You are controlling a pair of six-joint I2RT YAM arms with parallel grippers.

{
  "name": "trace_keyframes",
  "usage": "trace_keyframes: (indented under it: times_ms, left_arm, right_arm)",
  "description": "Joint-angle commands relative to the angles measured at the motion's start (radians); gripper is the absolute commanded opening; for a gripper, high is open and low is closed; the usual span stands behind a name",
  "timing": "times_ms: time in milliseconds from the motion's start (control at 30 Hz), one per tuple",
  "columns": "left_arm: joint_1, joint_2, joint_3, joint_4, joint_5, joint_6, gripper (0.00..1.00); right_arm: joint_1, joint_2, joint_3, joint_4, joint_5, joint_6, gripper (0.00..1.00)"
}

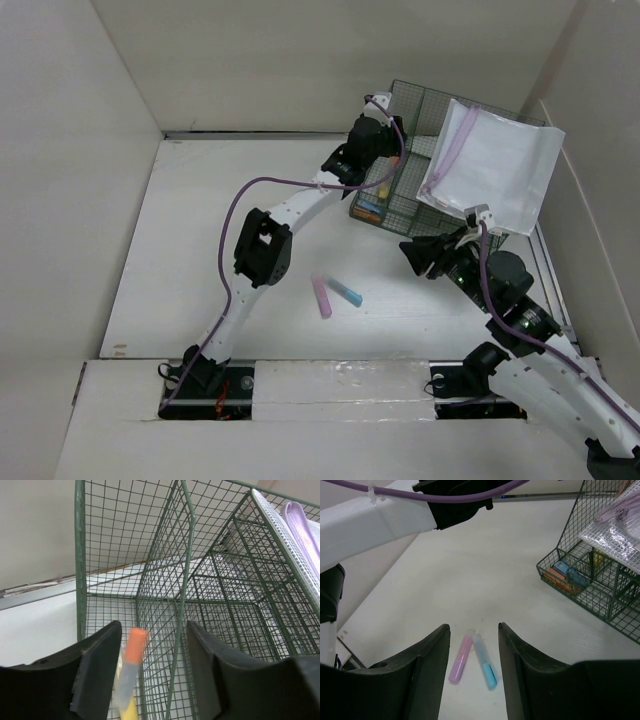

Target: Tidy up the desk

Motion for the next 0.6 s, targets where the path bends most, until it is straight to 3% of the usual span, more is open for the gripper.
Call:
trace_keyframes:
  times_ms: [0, 133, 233, 333, 367, 500, 567]
  left_arm:
    - [0.002, -0.044, 0.022, 0.06, 0.026, 0.01, 0.51]
    - [0.002, -0.184, -0.096, 0.098, 0.011, 0.021, 0.64]
    - [0.002, -0.268, -0.151, 0.097, -0.02, 0.005, 0.65]
    - [0.002, -0.448, -0.358, 0.159, -0.05, -0.056, 0.65]
    - [0.002, -0.502, -0.503, 0.184, -0.058, -0.077, 0.65]
    - [-0.032, -0.807, -0.863, 0.249, -0.148, -0.226, 0.65]
    - [-0.065, -0.884, -1.043, 0.255, -0.2, -0.243, 0.66]
  right_arm:
    - [-0.006, -0.005, 0.052, 0.035, -0.01, 0.001, 0.49]
    - [-0.006, -0.007, 0.087, 0.058, -0.055, 0.003, 0.57]
    - [-0.006, 0.0, 0.119, 0.077, -0.072, 0.0, 0.6]
    - [-0.006, 0.027, 0.178, 0.094, -0.092, 0.039, 0.68]
    - [-0.006, 0.059, 0.233, 0.124, -0.095, 0.074, 0.72]
    - [-0.006, 0.165, 0.441, 0.025, -0.079, 0.154, 0.8]
    - [-0.006, 0.194, 0.526, 0.008, -0.101, 0.188, 0.84]
